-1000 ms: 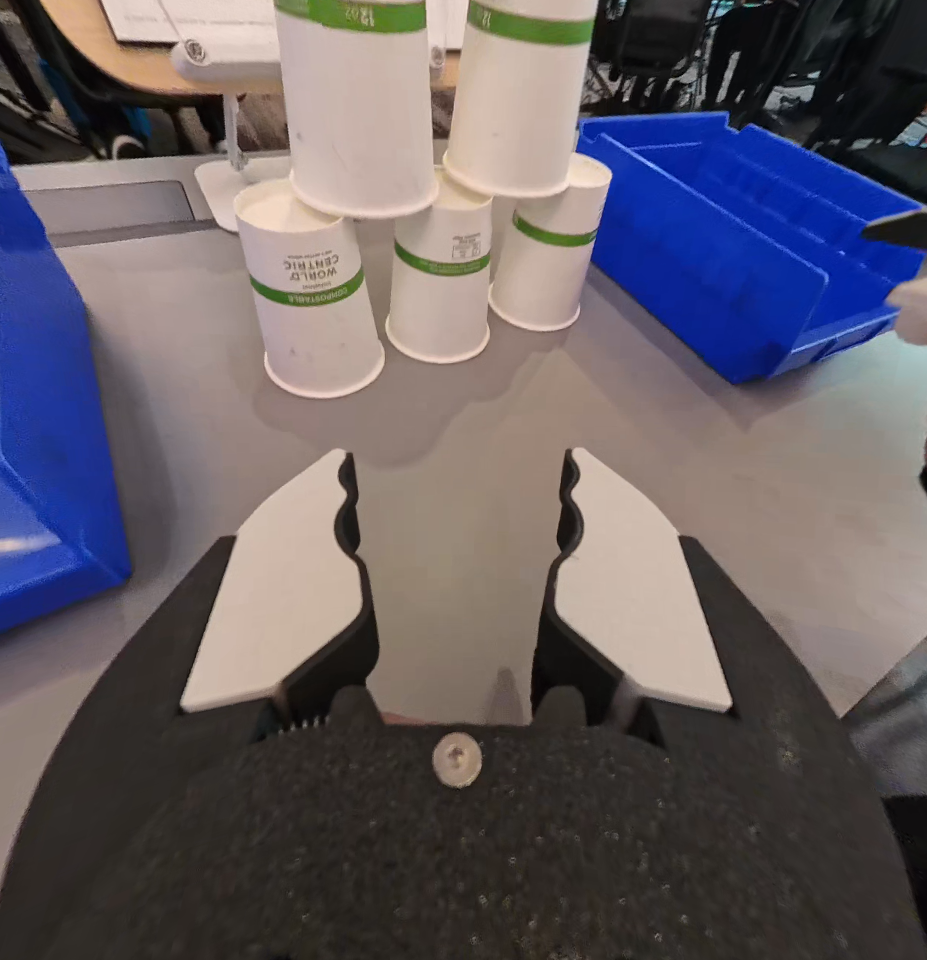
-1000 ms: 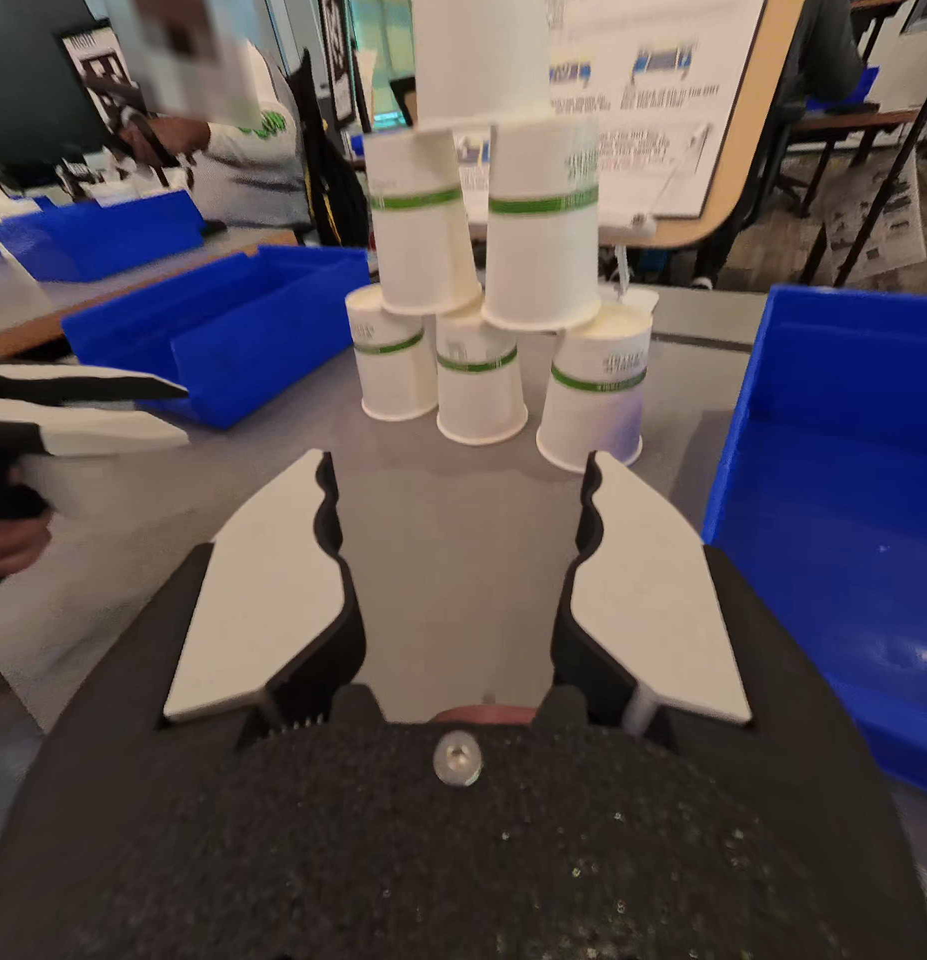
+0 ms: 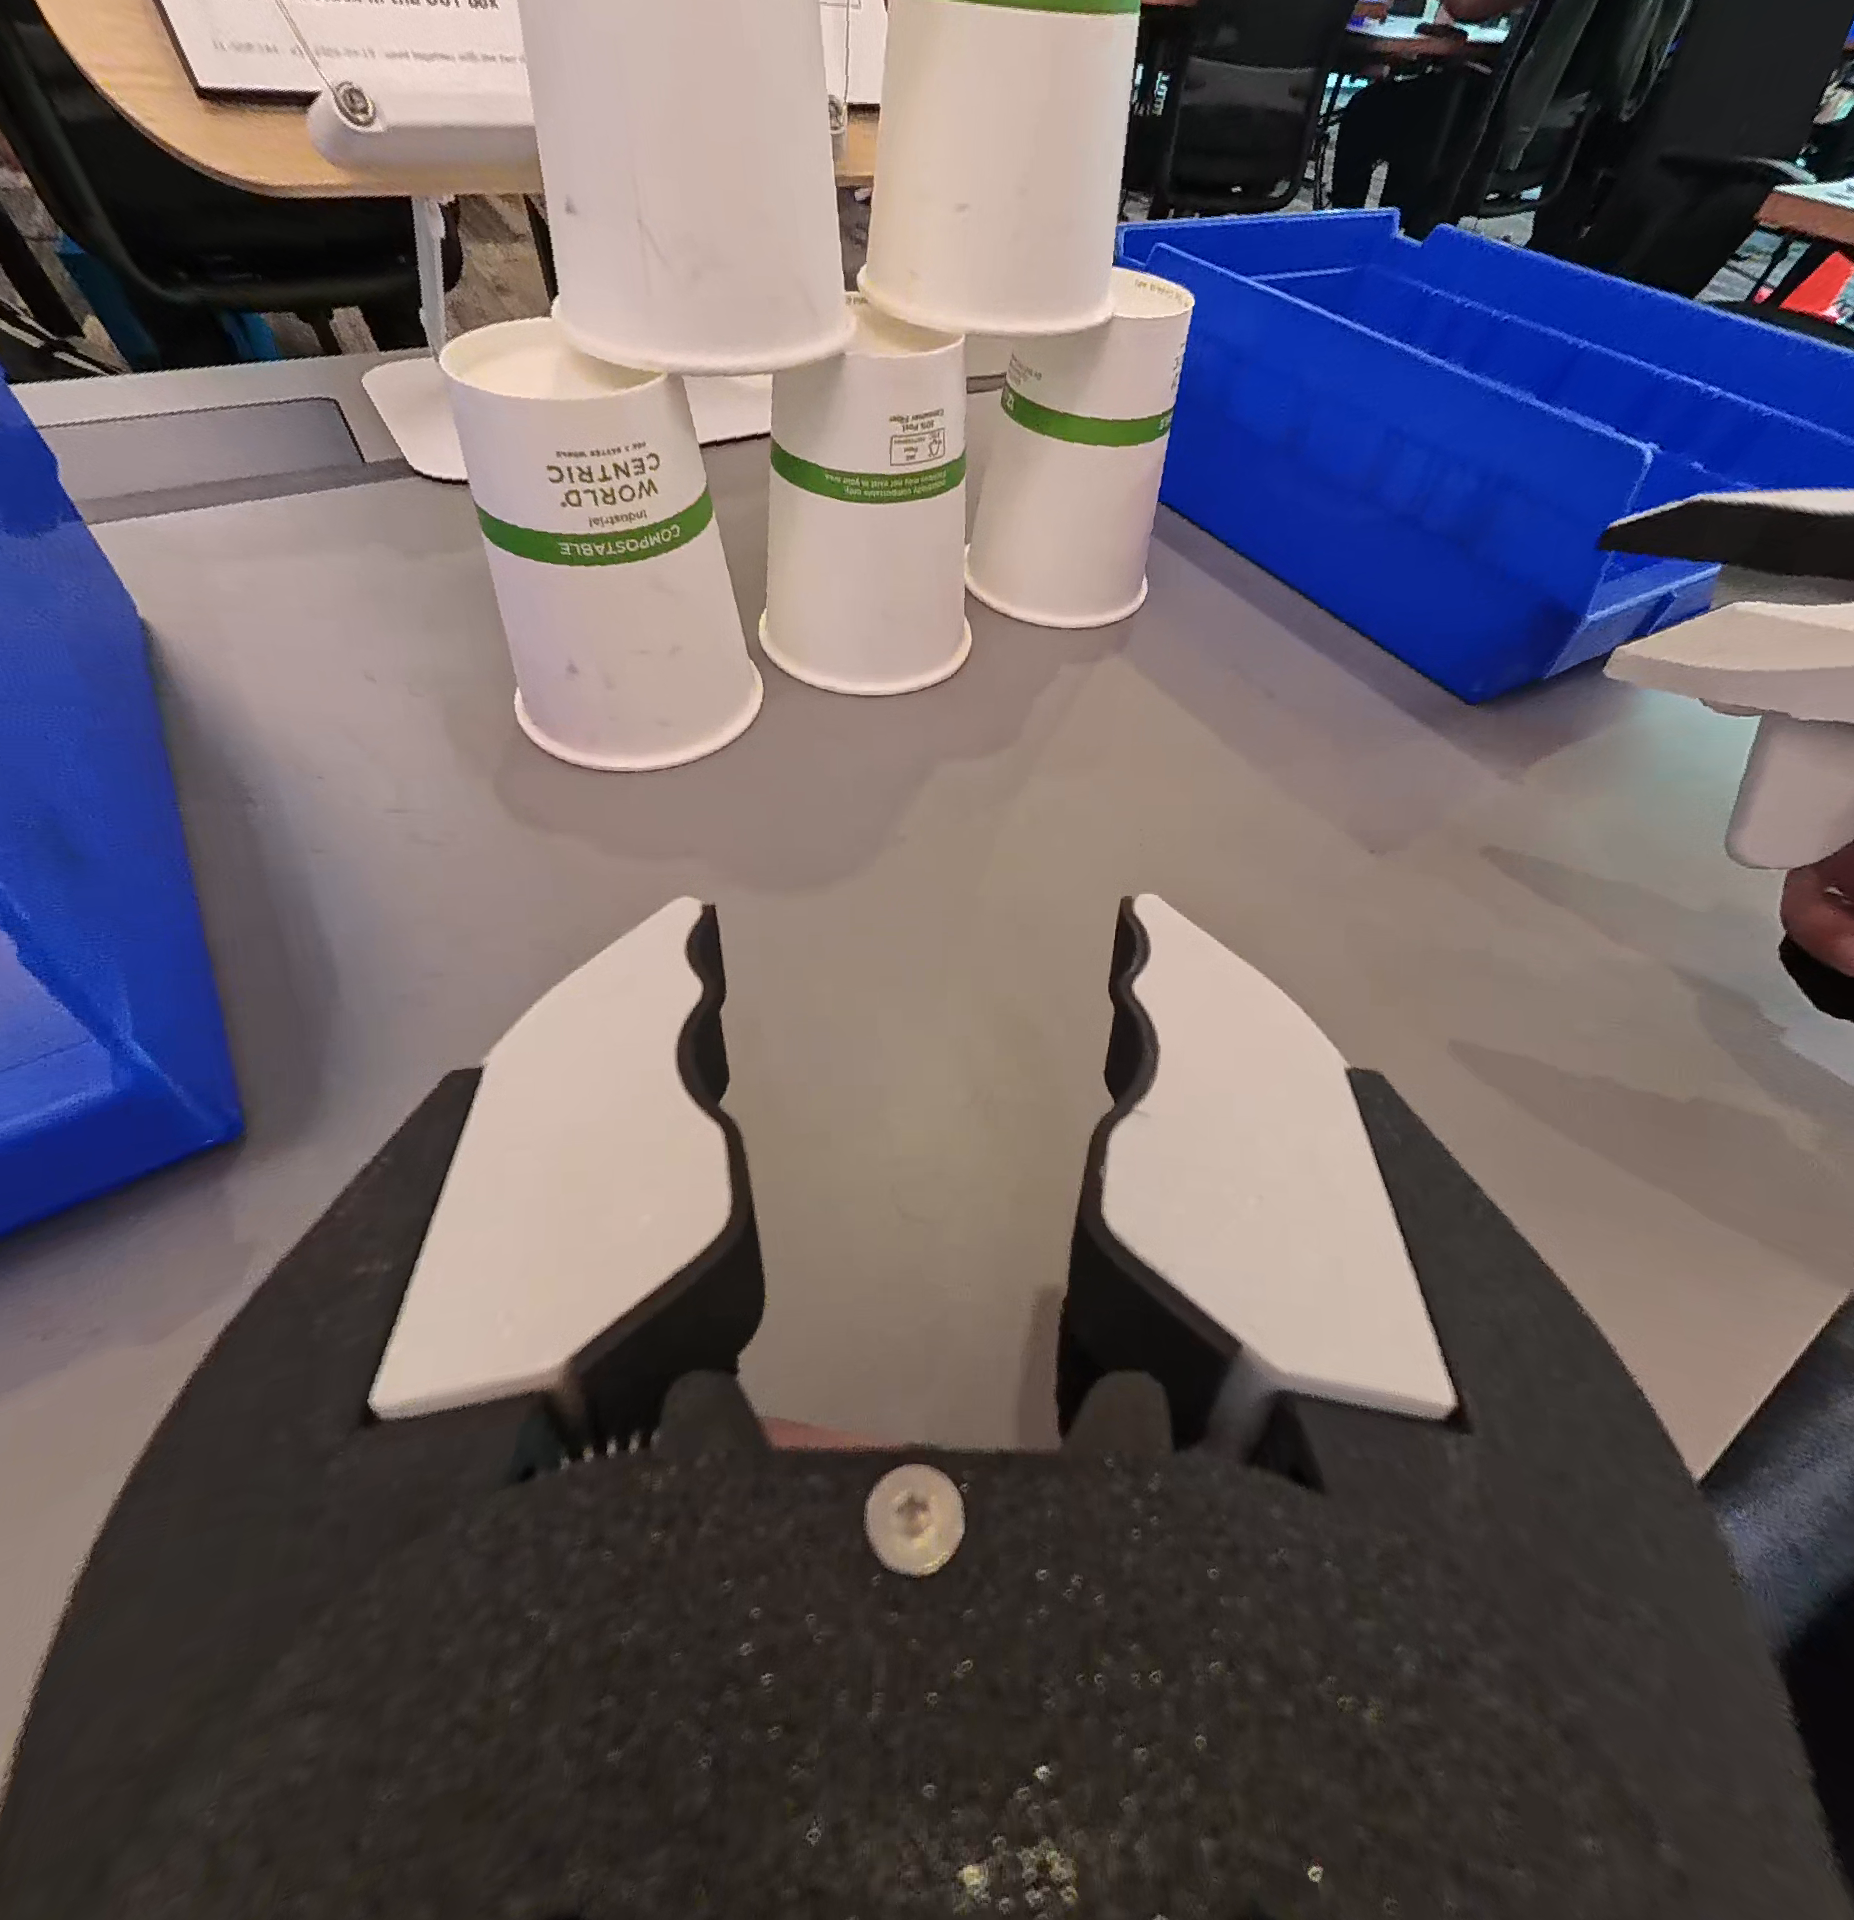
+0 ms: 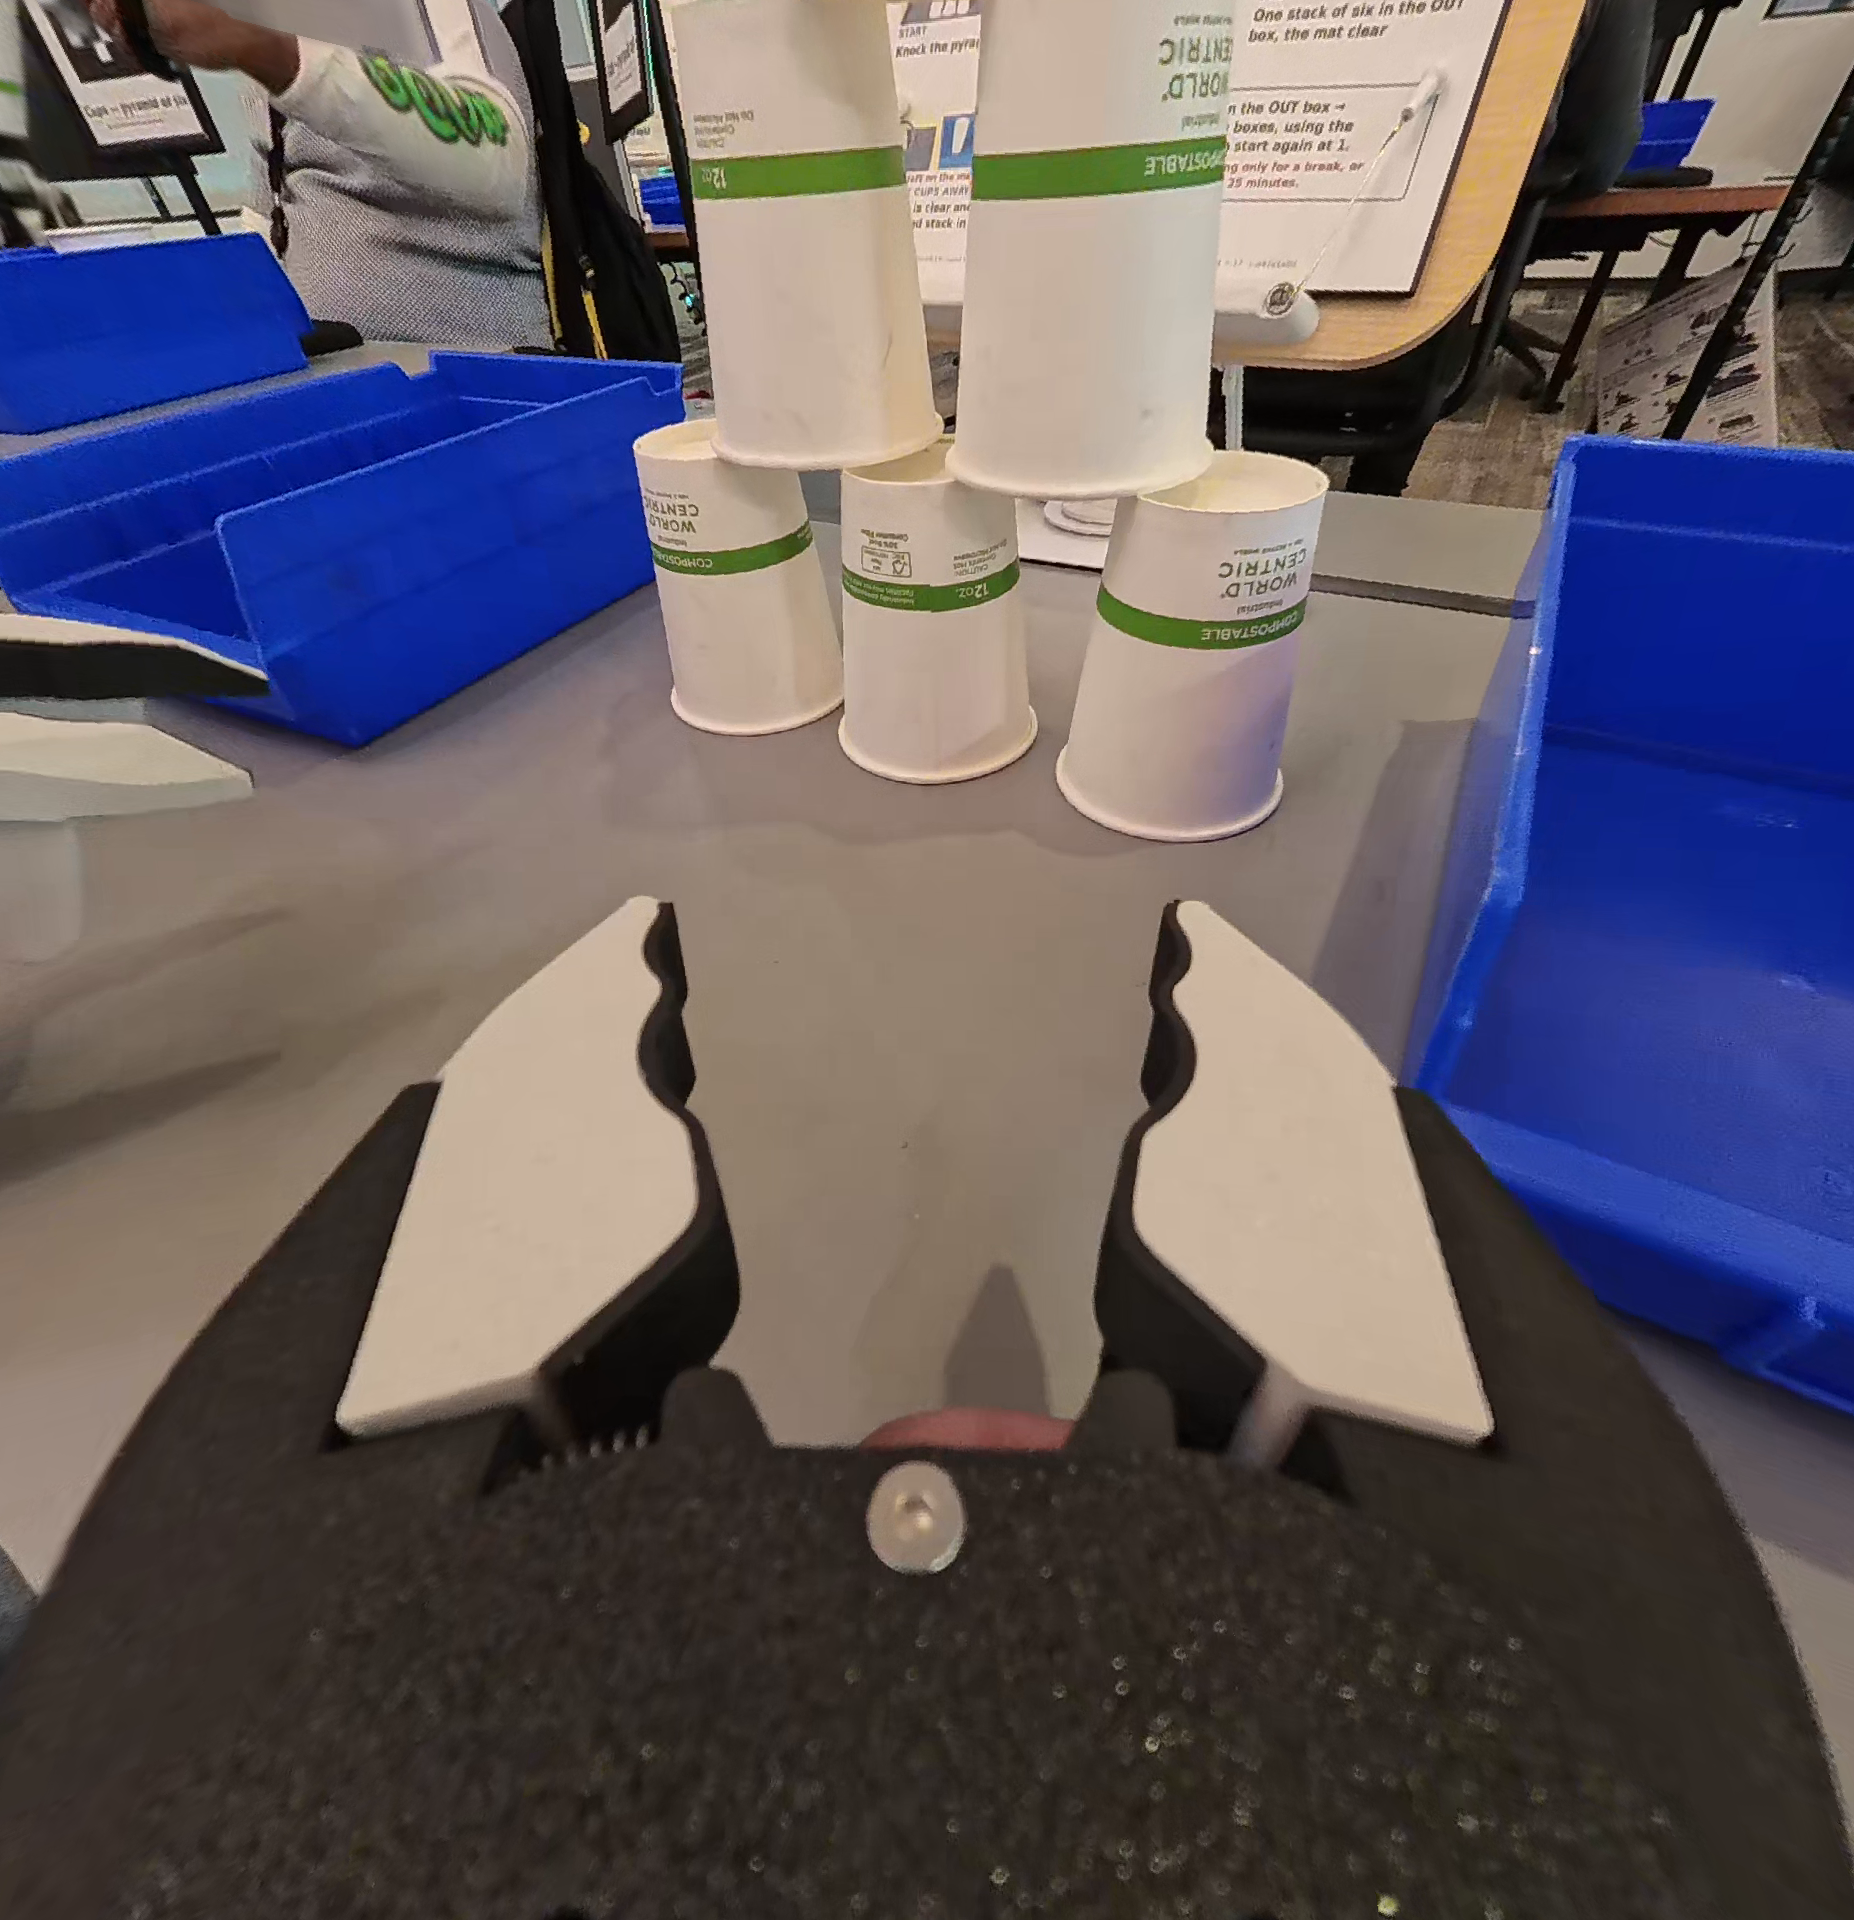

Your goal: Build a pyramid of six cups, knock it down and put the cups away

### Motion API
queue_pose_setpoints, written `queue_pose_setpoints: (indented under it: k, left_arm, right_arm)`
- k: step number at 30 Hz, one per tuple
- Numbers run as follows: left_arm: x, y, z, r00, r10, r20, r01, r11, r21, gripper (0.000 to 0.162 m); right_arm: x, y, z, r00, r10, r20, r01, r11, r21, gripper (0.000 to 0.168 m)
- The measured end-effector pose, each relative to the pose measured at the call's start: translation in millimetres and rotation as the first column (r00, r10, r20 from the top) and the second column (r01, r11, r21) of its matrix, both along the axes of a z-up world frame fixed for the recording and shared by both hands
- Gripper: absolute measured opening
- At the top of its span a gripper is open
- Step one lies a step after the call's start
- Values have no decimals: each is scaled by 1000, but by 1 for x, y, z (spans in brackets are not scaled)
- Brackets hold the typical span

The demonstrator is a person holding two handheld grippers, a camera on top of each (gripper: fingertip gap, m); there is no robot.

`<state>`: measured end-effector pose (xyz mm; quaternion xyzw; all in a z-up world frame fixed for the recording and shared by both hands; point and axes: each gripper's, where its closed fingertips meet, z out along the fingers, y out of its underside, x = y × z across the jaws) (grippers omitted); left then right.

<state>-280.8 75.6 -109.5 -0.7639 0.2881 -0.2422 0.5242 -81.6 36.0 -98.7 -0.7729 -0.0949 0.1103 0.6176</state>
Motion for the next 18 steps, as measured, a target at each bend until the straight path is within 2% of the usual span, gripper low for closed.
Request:
queue_pose_setpoints:
  k: [5,18]
  left_arm:
    - [-3,3,-1,1000,19,-8,-19,1000,-1,70]
    - [-4,5,-6,1000,11,1,-11,999,-39,70]
  right_arm:
    - [-1,1,0,999,-2,49,2,1000,10,85]
    - [-4,2,-7,998,16,54,-15,1000,-13,84]
